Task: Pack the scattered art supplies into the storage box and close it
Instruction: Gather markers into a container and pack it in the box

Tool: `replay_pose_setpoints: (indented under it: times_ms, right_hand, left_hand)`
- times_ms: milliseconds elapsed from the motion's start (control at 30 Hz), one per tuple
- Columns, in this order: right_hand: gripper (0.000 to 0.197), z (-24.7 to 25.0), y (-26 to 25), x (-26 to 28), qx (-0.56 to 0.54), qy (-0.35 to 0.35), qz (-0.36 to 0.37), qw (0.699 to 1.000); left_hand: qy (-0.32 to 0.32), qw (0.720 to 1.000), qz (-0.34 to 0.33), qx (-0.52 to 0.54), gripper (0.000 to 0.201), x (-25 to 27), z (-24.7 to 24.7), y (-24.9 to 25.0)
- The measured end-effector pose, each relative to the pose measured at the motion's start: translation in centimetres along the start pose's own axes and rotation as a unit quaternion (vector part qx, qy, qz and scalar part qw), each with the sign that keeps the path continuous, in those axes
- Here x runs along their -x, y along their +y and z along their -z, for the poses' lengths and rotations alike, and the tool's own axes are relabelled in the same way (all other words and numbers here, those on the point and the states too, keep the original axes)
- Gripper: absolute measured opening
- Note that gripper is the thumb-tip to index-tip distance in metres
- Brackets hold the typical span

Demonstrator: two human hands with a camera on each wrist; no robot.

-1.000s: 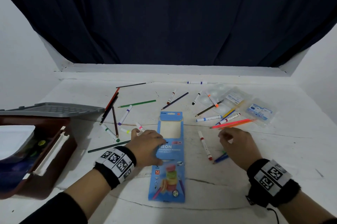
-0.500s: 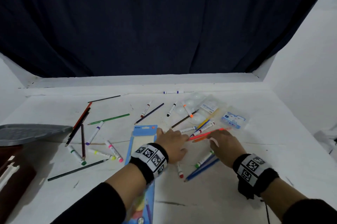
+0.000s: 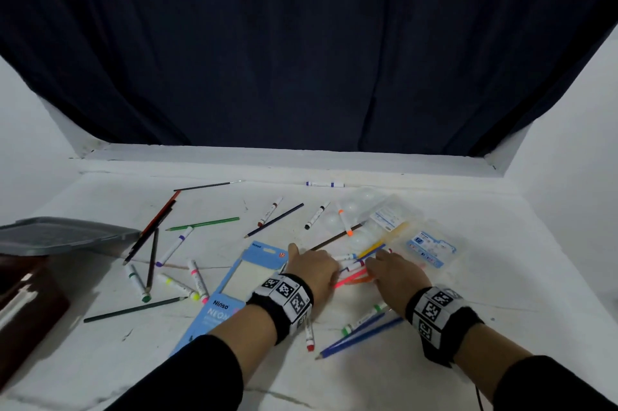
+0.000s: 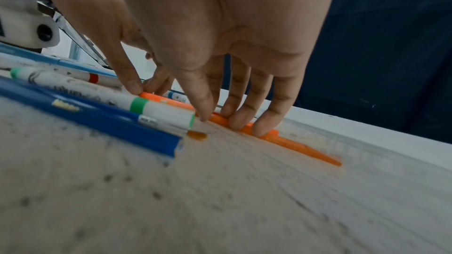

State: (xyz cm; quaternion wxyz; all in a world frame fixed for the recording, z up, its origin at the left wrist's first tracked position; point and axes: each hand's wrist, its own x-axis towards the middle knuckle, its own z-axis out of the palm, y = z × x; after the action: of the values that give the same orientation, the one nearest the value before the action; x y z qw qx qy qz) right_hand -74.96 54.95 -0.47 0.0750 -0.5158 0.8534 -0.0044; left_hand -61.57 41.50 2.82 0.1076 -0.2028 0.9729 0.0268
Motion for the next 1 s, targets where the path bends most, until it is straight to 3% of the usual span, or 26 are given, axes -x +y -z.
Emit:
replay_pose_setpoints:
  times_ms: [133,333,433,533,667,733,867,1000]
  right_hand:
    - [0.031,-0.1,0.0,-0.3,0.026,-0.001,0.003,1.0]
    - [0.044,0.2,0.4,-0.1,0.016,0.024,0.022,0.999]
    - [0.04,0.9,-0.3,-0.2,0.005,0.081,0.037,0.996]
    - [0.029,2.0,-2.0,0.0,-0.046,0.154,0.051,0.986]
    - [0.008,3.9,-5.5,0.9,-0.204,0.233,0.065,0.949]
    - [0.006,4.3,-7.7,1.2,-0.297,0.262,0.063,0.916]
    - [0.014,4.0,-12.2,0.7,-0.443,0.291,0.047,0.847]
    - [0.015,2.4,-16.8,0.0,-0.511,0.269,0.033,0.816]
  left_hand:
    - [0.036,0.999,0.006,0.019,0.015,0.7,-0.5,-0.2]
    - [0.17,0.972,0.061,0.149,0.014,3.1,0.3,-1.7]
    - [0.245,0.928,0.077,0.27,0.011,5.1,0.9,-3.1]
    - [0.317,0.853,0.067,0.409,0.01,7.3,2.0,-5.1]
    - [0.38,0.746,0.053,0.544,0.009,9.6,3.4,-8.2]
    - [0.395,0.709,0.038,0.583,0.01,10.3,3.6,-9.7]
    - [0.406,0.675,0.018,0.617,0.013,10.6,3.1,-12.8]
    - [0.369,0.688,-0.008,0.625,0.013,10.2,2.3,-16.3]
